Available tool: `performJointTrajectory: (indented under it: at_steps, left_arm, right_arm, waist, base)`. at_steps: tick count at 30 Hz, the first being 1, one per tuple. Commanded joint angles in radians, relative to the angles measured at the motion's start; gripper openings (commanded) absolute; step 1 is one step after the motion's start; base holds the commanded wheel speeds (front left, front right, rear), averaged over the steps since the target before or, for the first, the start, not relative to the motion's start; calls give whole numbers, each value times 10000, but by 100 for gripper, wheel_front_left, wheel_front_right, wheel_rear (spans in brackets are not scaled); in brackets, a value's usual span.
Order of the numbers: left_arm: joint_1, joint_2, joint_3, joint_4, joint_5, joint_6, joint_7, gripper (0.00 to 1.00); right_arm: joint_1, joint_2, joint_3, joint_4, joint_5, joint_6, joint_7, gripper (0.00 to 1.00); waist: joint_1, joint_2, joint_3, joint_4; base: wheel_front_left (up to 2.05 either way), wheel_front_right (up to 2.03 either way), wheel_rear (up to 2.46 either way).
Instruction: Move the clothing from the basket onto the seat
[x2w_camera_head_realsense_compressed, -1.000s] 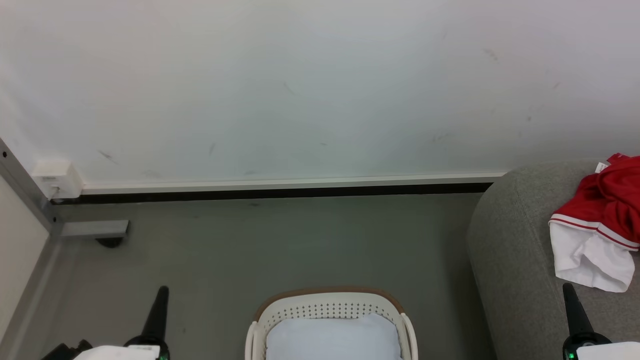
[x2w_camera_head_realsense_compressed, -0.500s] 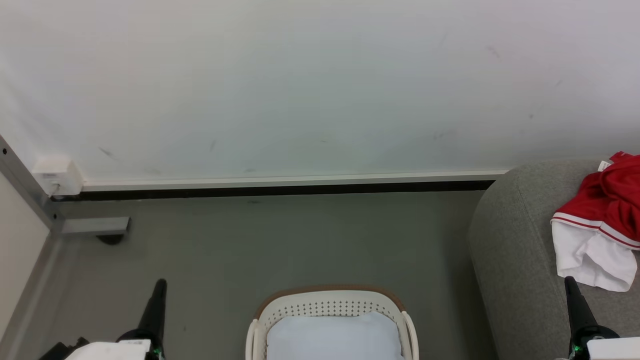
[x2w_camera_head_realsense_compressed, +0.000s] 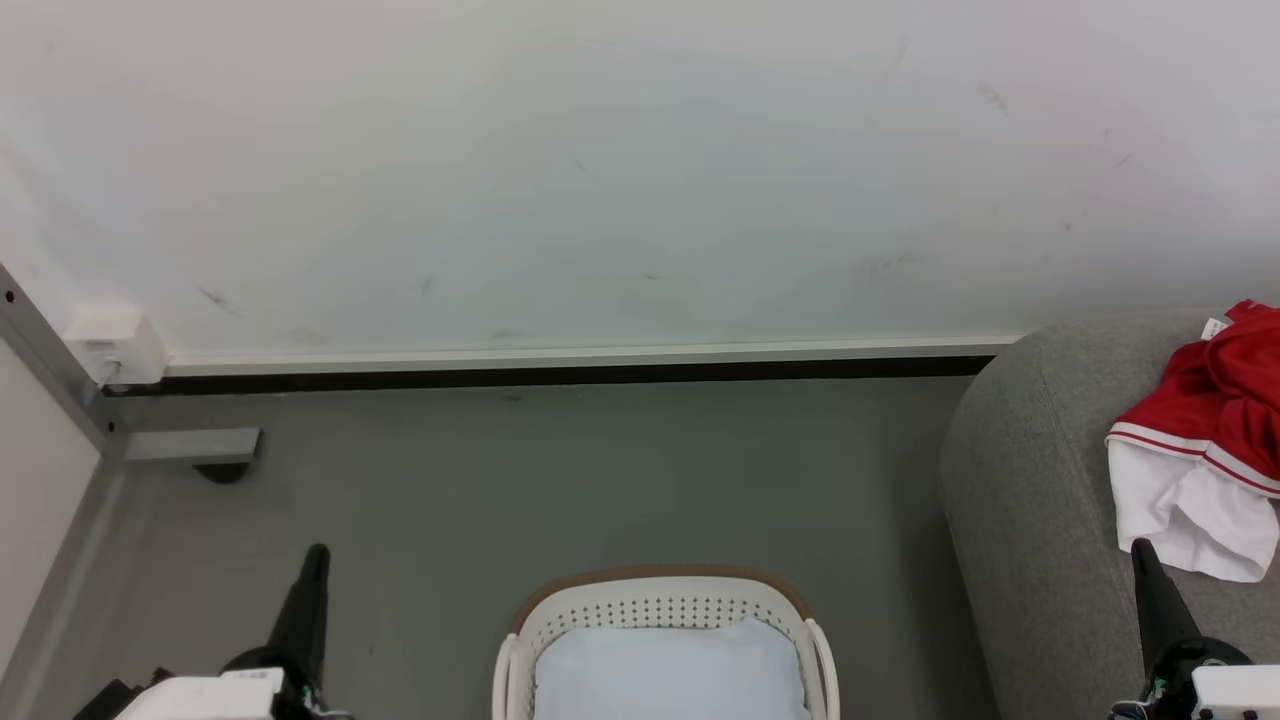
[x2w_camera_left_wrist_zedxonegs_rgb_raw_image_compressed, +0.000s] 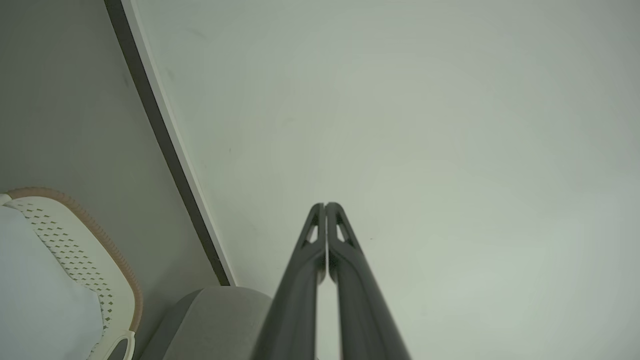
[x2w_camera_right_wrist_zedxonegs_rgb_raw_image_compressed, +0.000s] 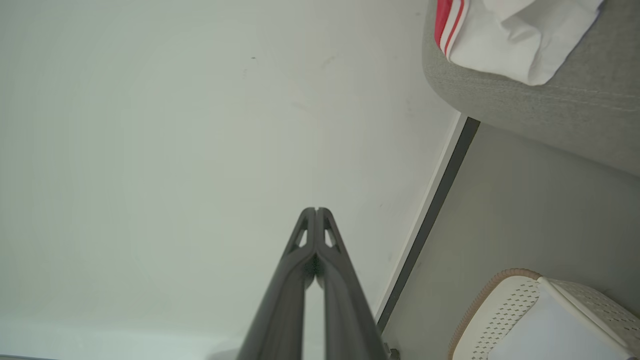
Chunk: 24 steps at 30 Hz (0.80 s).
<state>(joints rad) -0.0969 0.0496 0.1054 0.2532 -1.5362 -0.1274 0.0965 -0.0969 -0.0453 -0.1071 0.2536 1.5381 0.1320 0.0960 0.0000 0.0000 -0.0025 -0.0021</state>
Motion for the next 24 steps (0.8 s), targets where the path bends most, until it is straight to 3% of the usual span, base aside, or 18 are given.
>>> performJointTrajectory:
  at_steps: [1,10,24]
  left_arm:
    - [-113,23,59,-47,-259,-55,61,0]
    - [-174,14,119,-106,-840,-52,211,0]
    - [-167,15,113,-104,-826,-51,215,0]
  right_arm:
    - [-103,-85,-49,-84,163,-22,66,0]
    - [-184,-85,-98,-127,775,-24,213,0]
    - [-182,-84,-95,-120,755,-24,221,0]
  waist:
    - [0,0,4,2]
    - [0,0,54,20]
    - [0,0,56,21]
  base:
    - [0,0,0]
    - [0,0,0]
    - [0,0,0]
